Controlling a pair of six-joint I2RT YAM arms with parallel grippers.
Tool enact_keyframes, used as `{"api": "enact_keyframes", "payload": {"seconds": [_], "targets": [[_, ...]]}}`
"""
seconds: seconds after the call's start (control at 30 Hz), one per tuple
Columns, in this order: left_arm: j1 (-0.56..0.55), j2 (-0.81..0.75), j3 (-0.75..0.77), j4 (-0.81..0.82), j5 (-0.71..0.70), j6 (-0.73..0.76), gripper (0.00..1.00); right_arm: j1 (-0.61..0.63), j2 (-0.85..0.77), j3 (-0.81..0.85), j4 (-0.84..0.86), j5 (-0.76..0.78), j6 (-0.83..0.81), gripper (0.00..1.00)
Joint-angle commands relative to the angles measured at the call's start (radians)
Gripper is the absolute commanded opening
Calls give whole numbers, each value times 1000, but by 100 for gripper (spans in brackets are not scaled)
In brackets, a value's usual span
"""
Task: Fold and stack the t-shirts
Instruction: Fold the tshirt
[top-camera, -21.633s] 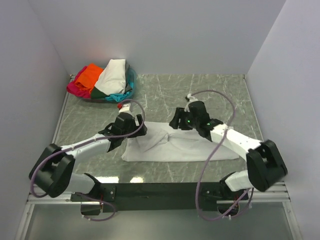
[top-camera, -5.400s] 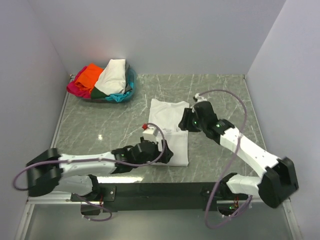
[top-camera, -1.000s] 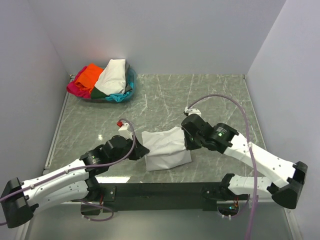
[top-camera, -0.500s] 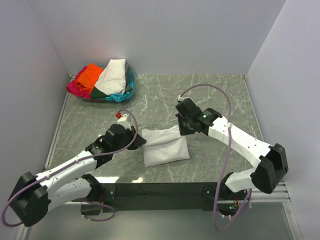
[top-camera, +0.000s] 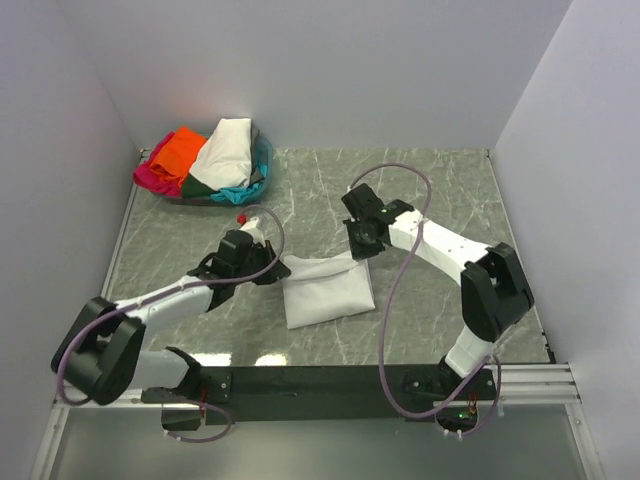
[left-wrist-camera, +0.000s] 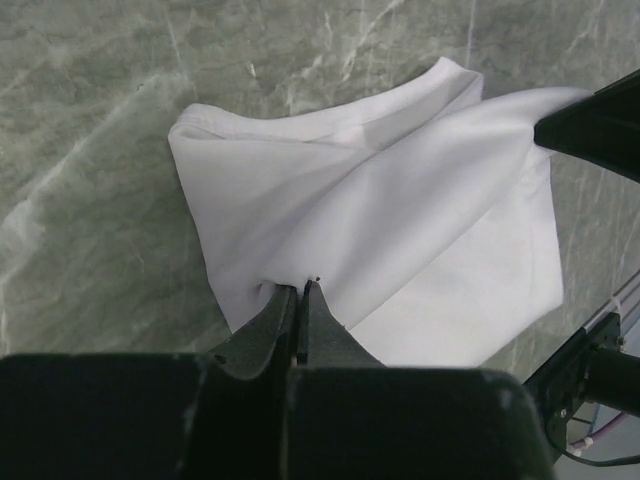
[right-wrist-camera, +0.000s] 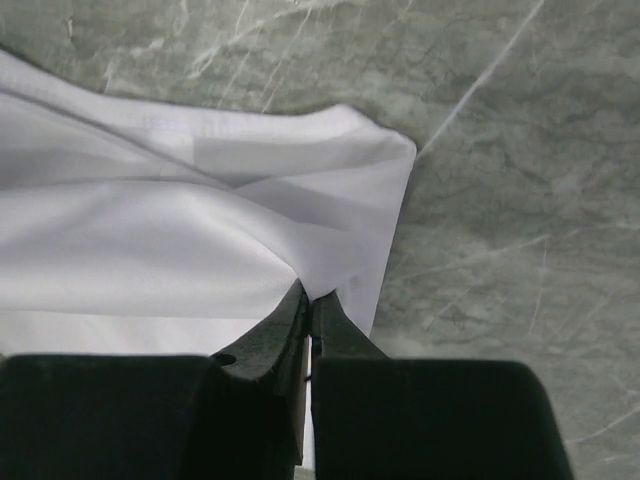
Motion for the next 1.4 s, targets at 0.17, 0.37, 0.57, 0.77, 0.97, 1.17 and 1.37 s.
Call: {"api": "enact_keyframes", "payload": {"seconds": [0.17,0.37,0.57,0.77,0.97,1.17,1.37], "targets": [[28,166,91,124,64,65,1,-38,64,40,57,-2,-23,0],[39,237,118,168,72,78,1,-53,68,14,79,3,-19,0],[42,264,180,148,40,79,51,-70,95,5,91,1,-8,0],[35,148,244,56,-39,105,88,-79,18,-6,68,61,12,40],[-53,16,195,35,-108,87,91,-61,-186,-63,48,127,61,59],[-142,69,140,119,-71,27,90,51,-359,-164,89,42,115,59],[-200,230,192,214,-30,1,90,100,-389,-302,210,-60,167,58]]}}
